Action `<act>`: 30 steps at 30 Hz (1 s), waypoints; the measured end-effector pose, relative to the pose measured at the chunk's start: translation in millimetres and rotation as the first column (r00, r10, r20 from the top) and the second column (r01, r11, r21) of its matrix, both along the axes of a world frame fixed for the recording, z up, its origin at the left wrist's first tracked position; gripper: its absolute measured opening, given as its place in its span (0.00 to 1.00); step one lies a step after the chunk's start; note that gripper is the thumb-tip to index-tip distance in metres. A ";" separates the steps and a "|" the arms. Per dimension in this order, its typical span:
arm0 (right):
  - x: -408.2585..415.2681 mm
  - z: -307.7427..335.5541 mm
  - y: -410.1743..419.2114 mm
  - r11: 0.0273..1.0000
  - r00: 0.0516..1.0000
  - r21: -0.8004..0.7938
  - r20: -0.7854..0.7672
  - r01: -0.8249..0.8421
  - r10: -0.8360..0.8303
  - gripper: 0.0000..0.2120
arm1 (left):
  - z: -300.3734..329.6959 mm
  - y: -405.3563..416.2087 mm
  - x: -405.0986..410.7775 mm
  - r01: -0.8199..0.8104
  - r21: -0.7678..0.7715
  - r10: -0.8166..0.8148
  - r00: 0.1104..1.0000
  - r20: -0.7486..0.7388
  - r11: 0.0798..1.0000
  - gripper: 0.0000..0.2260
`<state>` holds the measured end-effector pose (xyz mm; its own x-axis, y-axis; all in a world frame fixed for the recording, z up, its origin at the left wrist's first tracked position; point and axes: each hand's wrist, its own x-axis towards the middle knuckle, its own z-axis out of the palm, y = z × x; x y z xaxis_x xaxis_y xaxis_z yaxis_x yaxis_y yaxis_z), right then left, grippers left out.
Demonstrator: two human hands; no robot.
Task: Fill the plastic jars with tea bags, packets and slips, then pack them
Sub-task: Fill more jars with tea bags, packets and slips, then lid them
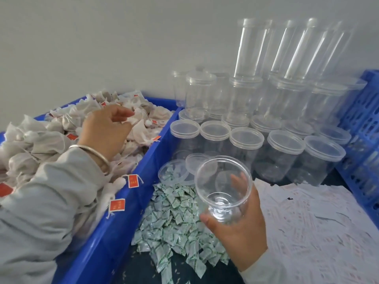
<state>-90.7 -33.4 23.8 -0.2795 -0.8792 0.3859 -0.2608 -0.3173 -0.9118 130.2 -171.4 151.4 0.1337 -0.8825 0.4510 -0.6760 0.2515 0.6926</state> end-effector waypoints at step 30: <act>19.6 -12.6 1.2 0.978 0.982 0.117 -0.048 -0.174 0.180 0.46 | -6.2 -20.5 46.3 -0.469 0.377 -0.140 0.464 0.874 0.799 0.28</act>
<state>-71.1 -32.2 11.2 -0.0955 -0.9513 0.2932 -0.2631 -0.2600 -0.9291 176.5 -192.0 145.1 0.1373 -0.9874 -0.0781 -0.9522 -0.1099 -0.2849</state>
